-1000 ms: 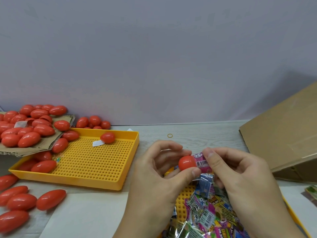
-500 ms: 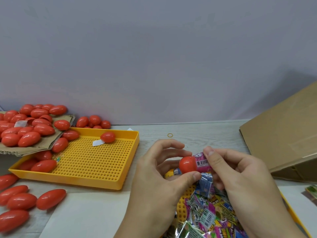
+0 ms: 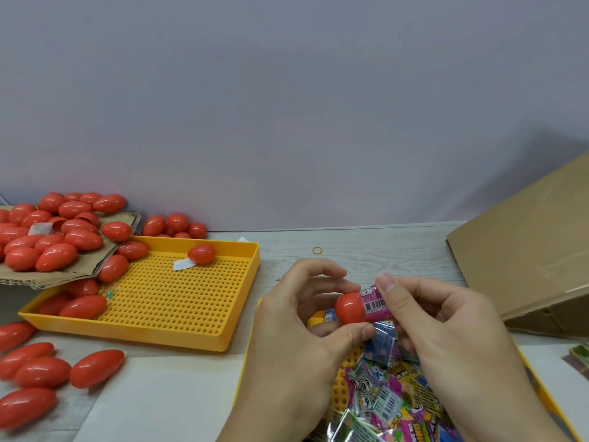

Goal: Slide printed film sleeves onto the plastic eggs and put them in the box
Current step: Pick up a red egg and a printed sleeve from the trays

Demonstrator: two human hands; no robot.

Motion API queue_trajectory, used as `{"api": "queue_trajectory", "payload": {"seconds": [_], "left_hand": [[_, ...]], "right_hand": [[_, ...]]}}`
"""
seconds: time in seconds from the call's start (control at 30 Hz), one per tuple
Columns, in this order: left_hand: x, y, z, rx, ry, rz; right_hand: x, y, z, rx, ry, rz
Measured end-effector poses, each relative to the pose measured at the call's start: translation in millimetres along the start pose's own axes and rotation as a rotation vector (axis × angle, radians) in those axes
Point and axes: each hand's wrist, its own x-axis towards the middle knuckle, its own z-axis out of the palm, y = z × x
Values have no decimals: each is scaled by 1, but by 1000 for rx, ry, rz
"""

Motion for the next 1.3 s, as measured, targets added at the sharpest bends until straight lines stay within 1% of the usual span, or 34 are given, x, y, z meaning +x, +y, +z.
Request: {"api": "queue_trajectory", "payload": {"seconds": [0.17,0.3,0.47,0.53,0.6,0.7,0.83,1.03,1.3], "left_hand": [[0,0,0,5,7,8],[-1,0,1,27,1,20],[-1,0,1,78,-6,38],[-1,2,1,65,5,36],[0,3,0,48,34,40],[1,4,-2,-8,84,32],[1,4,-2,-71,83,5],[0,6,1,-88,62,18],[0,8,4,-156,115,-18]], "right_hand": [[-1,-2,0,-6,-24,-10],[1,6,-1,-101,-17,-50],[1,11,-3,-182,13,-120],[0,11,-3,-201,10,-174],[-1,13,-2,-320,37,-266],[-4,16,3,-579,48,-395],[-6,16,9,-735,16,-450],[-5,18,9,-830,110,-495],[-7,18,12,-787,122,-564]]}}
